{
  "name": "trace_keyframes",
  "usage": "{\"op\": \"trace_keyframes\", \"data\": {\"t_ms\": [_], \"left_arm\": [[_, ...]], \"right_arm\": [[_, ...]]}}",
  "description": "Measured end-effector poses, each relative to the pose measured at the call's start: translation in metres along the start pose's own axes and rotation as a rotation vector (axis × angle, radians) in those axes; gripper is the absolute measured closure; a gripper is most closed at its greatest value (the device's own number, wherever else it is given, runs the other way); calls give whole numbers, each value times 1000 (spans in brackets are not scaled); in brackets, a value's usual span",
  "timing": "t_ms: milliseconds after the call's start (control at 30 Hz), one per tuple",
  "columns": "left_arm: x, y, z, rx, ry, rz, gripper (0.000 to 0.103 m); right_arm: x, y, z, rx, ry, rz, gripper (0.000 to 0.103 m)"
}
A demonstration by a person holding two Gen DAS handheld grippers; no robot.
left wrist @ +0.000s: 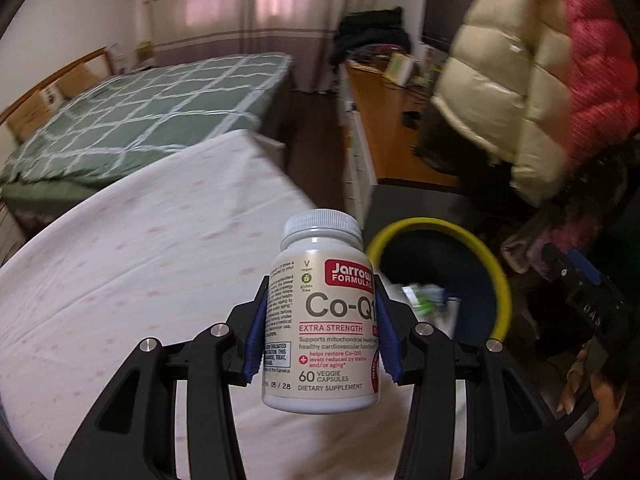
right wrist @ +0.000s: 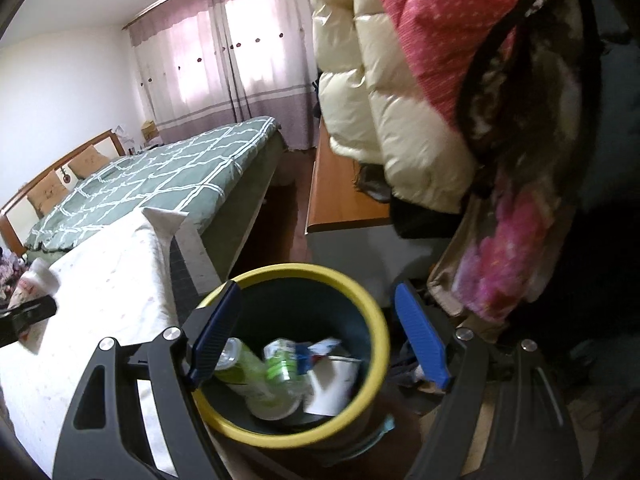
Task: Collect trash
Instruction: 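Carry the supplement bottle over the bin and open the left tool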
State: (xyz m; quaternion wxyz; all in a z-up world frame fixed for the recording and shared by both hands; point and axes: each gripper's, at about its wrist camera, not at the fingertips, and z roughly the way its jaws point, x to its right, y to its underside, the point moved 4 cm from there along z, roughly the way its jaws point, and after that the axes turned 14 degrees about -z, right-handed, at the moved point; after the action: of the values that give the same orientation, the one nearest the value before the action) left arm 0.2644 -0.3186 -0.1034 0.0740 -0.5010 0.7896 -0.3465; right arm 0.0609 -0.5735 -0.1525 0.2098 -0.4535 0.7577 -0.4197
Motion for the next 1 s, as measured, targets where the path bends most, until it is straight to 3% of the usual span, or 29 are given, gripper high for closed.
{"op": "trace_keyframes", "data": {"t_ms": [167, 367, 700, 733, 767, 833, 1000], "left_arm": [[62, 4, 33, -49, 51, 48, 56], [117, 15, 74, -106, 55, 107, 56], [146, 30, 126, -168, 5, 119, 56], [145, 30, 128, -167, -1, 121, 52], [145, 31, 130, -166, -8, 121, 32], [141, 28, 126, -131, -22, 107, 16], [120, 25, 88, -64, -23, 91, 16]], "right_arm": [[17, 13, -16, -5, 10, -46, 28], [46, 26, -26, -3, 14, 3, 28], [71, 31, -29, 4, 21, 39, 25], [70, 31, -29, 1, 19, 37, 25], [70, 31, -29, -1, 20, 35, 25], [67, 30, -29, -1, 17, 29, 25], [52, 25, -32, 0, -9, -2, 23]]}}
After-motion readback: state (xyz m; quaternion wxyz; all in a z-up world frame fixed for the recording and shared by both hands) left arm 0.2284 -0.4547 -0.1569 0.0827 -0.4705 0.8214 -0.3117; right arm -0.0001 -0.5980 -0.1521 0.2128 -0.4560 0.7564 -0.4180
